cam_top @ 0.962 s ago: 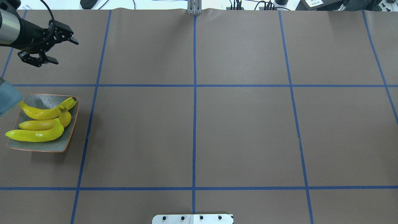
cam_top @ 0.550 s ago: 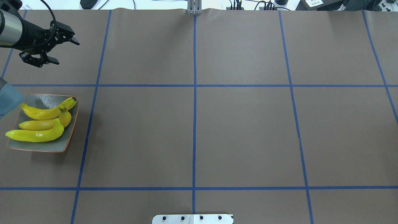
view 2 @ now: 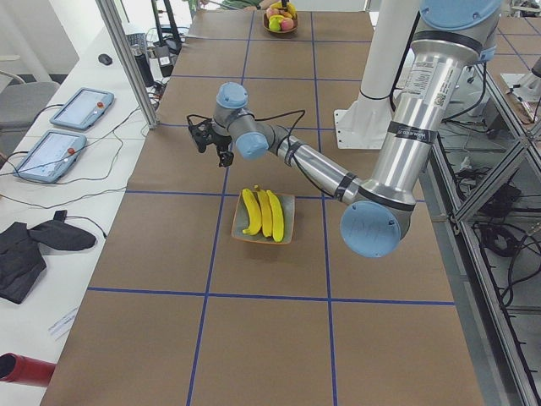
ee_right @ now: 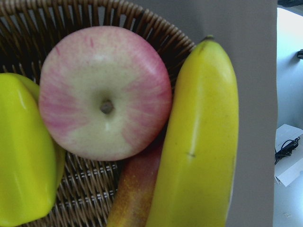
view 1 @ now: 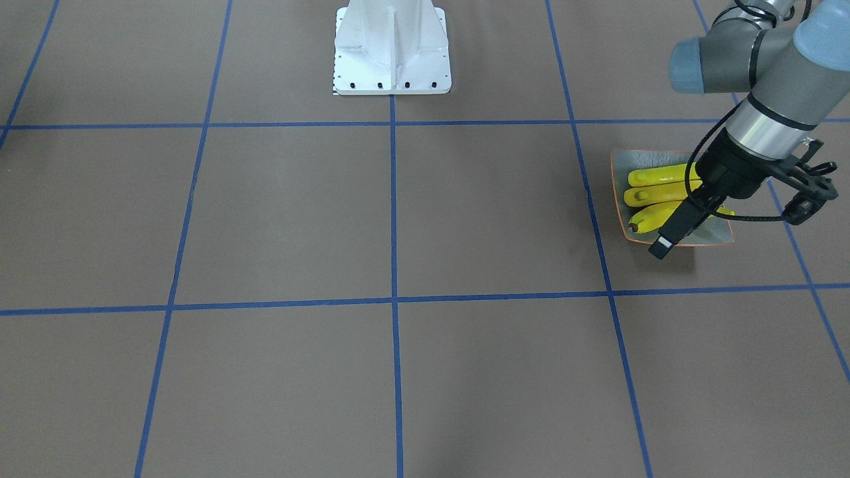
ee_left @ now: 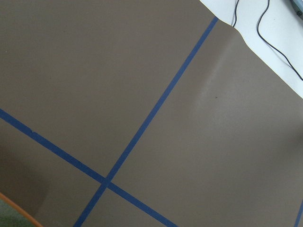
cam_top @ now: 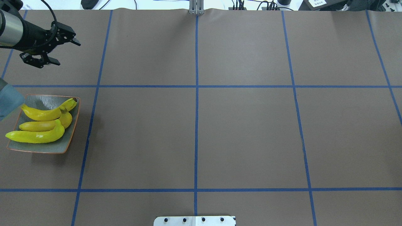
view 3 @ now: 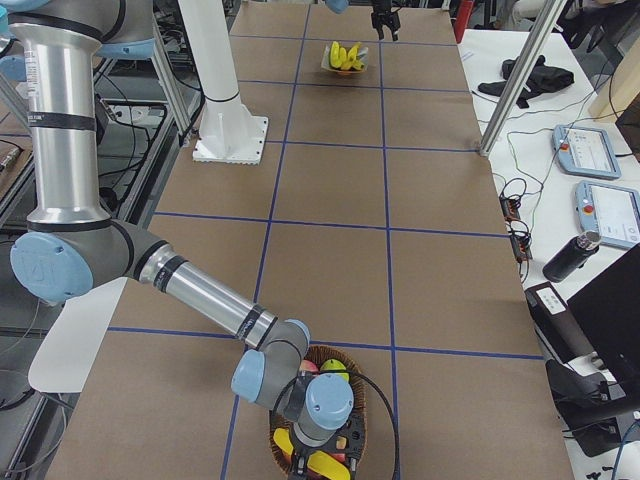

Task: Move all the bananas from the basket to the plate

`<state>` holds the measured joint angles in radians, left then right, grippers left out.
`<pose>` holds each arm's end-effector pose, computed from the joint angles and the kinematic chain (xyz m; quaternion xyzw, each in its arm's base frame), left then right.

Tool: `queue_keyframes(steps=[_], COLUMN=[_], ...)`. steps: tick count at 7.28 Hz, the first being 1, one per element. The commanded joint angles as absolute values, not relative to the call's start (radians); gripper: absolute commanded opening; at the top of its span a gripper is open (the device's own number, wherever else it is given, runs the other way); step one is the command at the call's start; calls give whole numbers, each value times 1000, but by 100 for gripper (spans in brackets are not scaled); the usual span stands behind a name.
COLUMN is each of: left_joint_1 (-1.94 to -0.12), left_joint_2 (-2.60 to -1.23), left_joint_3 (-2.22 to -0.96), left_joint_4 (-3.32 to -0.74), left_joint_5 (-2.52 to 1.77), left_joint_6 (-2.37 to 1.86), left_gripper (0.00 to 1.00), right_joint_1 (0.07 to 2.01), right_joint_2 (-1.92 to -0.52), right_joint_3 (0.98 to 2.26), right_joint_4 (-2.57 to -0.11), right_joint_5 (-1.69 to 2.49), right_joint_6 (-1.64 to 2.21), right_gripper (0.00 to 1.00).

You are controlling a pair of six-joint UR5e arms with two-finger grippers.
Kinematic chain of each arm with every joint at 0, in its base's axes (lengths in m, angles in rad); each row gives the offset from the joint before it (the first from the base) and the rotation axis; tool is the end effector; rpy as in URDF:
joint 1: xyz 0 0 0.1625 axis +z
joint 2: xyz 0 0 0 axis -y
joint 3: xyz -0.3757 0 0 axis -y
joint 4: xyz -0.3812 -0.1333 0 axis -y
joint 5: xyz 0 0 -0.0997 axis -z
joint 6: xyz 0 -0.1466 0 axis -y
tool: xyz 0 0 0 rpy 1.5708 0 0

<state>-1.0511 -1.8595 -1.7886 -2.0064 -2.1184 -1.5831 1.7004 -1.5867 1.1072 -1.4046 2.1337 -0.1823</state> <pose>0.2486 -0.5492 0.3307 0.0077 0.4989 -0.3292 0.8017 0.1049 -0.3785 0.8627 -0.1054 -0.2943 0.0183 0.9497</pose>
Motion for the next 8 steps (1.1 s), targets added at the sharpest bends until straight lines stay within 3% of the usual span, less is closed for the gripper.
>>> queue_keyframes(steps=[1,2,3,8], left_joint_1=[-1049,-1049,-1048,-1039], left_joint_2=[-1859,-1859,-1861,-1861], left_joint_3=[-1787,-1787,-1787,-1783], left_joint_4=[-2006,-2006,-2006,-2006], left_joint_5=[-2118,-2118,-2118,-2118], left_joint_6=[-1585,-1585,-1585,-1588], left_gripper=[100,100,100,100], right_joint_1=[1700,1700,1700,1765], right_joint_2=[-1582,-1582,-1583,-1595], right_joint_3=[1115,1115,1121,1222], right_joint_4=[-1404,-1404,-1401,-1431], right_joint_5=[2134,2132,2128,2094], right_joint_6=[-186,-190,-193,-253], right_gripper=[34,4,0,0])
